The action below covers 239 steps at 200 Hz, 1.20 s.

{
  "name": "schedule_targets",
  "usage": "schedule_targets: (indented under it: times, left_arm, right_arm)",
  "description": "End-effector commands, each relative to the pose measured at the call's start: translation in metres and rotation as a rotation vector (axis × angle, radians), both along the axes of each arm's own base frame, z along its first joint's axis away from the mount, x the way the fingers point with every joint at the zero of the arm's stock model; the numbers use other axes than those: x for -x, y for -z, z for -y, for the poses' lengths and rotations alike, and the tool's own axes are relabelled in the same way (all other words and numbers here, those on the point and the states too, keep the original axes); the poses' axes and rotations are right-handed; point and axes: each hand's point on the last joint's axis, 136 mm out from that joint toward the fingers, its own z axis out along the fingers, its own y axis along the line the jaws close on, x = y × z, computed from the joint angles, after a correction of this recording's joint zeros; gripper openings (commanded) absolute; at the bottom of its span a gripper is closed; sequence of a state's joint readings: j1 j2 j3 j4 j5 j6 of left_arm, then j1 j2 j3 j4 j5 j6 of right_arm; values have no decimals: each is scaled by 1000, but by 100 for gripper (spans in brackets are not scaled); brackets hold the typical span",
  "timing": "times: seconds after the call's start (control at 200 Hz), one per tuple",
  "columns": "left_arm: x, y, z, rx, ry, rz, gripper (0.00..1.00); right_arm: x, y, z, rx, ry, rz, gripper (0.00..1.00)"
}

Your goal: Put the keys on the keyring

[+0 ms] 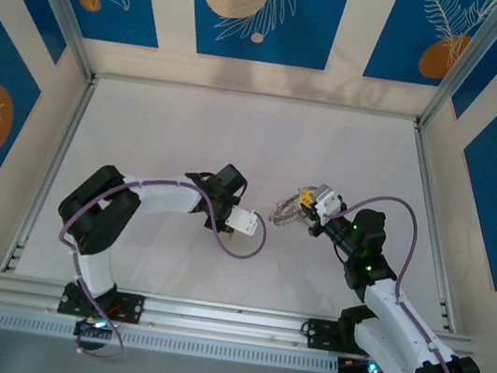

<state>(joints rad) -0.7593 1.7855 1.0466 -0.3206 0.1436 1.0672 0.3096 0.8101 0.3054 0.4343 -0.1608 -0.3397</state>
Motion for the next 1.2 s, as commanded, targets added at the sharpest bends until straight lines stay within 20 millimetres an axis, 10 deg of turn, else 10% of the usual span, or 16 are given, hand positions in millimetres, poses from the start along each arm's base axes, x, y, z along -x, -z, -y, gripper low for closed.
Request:
schedule_targets:
  times: [0.0, 0.76, 1.19]
  left_arm:
    - [-10, -3, 3, 10, -26, 6, 18]
    - [-4, 8, -10, -20, -68, -111, 0]
    - [-9, -86, -8, 215, -126, -76, 0]
  right_arm:
    - [-1, -9, 1, -25, 2, 37, 0]
    - [-1, -10, 0, -27, -1, 37, 0]
    - [21, -16, -25, -31, -198, 38, 0]
